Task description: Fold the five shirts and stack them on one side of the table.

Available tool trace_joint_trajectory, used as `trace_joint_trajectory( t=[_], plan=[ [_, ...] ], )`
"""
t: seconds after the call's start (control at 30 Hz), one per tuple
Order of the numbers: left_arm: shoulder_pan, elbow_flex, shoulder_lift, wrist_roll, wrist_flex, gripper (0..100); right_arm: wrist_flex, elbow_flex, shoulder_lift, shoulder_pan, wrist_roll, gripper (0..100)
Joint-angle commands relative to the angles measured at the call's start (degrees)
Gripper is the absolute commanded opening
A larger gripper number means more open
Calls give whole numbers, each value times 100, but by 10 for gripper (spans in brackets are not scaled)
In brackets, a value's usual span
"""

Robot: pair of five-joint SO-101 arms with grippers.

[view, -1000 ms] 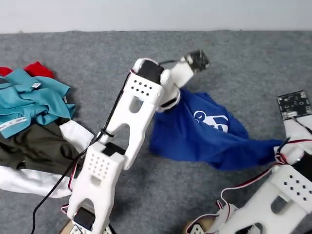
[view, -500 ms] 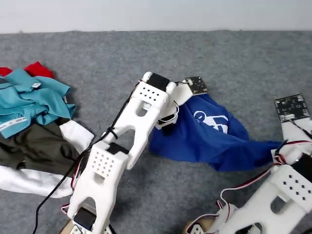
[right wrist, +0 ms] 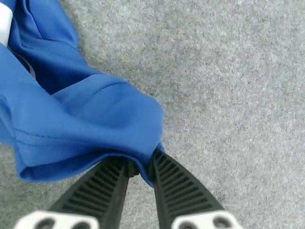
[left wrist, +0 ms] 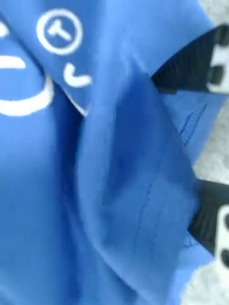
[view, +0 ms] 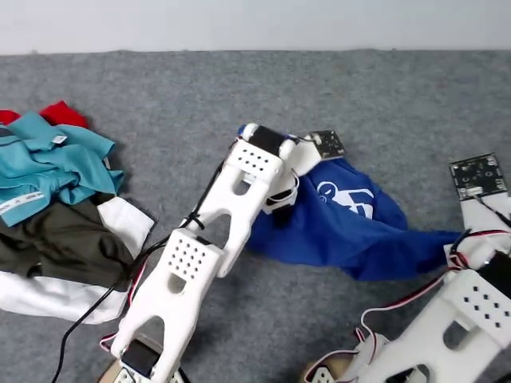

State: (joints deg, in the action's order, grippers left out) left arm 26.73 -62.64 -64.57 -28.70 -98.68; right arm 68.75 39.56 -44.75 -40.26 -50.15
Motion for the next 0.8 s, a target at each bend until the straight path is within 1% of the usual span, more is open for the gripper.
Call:
trace_joint_trajectory(
  t=[0.0, 0.2, 0.47, 0.67, 0.77],
  plan=[
    [114, -426, 9, -44, -167, 254, -84, -44, 4, -13, -26, 9],
    [193, -426, -18, -44, -167, 232, -84, -44, 4, -13, -26, 9],
    [378, 40, -9, -62, -167, 130, -84, -44, -31, -13, -26, 9],
    [378, 277, 26, -53, -176, 119, -84, -44, -40, -13, -26, 9],
    [378, 303, 18, -53, -176, 99, -84, -44, -40, -13, -26, 9]
  ],
)
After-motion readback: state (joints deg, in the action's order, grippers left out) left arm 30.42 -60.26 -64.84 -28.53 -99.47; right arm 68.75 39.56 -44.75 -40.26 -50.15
